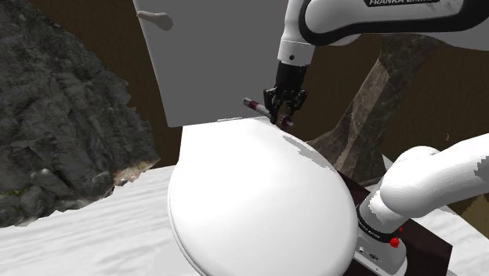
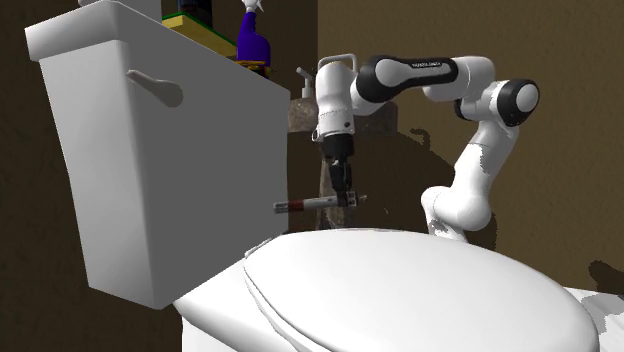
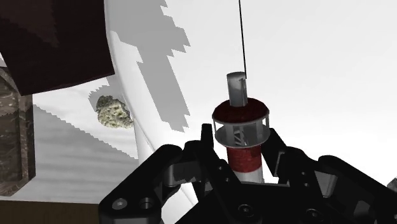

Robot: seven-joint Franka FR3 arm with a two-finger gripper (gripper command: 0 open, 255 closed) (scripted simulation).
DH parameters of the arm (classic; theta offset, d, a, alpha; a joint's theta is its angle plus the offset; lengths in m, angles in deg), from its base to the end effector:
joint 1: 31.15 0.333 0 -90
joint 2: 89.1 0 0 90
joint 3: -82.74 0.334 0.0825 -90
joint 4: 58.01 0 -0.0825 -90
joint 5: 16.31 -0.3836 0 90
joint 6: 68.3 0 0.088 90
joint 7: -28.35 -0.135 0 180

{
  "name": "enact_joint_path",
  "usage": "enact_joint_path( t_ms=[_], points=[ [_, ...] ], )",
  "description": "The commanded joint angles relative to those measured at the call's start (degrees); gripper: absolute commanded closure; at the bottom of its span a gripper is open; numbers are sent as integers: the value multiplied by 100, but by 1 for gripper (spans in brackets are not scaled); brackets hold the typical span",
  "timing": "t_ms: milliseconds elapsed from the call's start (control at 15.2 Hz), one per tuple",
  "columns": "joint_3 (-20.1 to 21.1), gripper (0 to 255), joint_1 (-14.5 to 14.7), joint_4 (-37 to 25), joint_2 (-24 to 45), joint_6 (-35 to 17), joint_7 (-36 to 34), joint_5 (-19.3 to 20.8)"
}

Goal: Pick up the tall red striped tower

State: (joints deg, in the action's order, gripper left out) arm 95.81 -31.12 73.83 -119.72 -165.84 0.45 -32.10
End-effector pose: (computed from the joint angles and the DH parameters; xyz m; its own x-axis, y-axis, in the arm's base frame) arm 0.3573 0.1283 0.5235 0.9359 -0.3236 -0.1389 -0.3384 -0.9356 -0.1004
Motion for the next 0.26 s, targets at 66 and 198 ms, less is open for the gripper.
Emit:
enact_joint_path(
  t_ms=[66, 198],
  points=[
    [-20, 255, -7, -265, 20, 241, -49, 23],
    [-21, 255, -7, -277, 20, 253, -50, 24]
  ],
)
